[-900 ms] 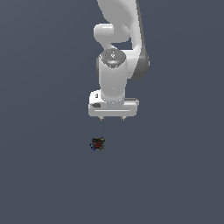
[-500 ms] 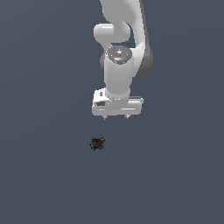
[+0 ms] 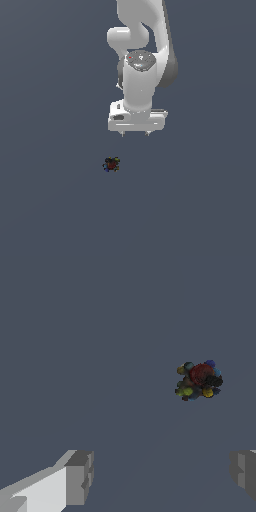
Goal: Pick up the object and move it to a goal position.
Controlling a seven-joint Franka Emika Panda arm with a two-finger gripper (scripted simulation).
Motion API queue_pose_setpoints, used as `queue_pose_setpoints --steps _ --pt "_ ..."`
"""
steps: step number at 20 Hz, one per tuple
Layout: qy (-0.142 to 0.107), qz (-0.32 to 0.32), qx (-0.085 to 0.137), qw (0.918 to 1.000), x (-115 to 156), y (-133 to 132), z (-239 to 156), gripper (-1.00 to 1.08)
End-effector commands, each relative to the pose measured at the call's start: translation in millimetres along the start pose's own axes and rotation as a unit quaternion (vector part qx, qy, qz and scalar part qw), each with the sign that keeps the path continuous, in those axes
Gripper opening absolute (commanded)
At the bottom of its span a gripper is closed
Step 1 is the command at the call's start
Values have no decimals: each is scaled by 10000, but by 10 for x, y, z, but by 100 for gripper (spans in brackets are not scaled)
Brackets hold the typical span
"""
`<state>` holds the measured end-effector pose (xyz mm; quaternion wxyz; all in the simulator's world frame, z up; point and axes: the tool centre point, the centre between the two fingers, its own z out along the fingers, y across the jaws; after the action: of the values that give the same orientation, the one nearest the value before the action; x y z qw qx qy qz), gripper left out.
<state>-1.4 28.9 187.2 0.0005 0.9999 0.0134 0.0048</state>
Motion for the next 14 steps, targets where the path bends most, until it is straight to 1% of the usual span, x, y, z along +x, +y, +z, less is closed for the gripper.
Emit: queue_pose_setpoints --steps 1,5,9,12,14 --pt "-3 101 6 9999 9 11 14 100" --pt "-12 390 22 9992 35 45 53 100" --pt "-25 805 42 9967 71 96 110 100" --pt "-37 1200 57 9928 105 146 165 100" --pt "-47 1501 67 9886 131 184 207 100"
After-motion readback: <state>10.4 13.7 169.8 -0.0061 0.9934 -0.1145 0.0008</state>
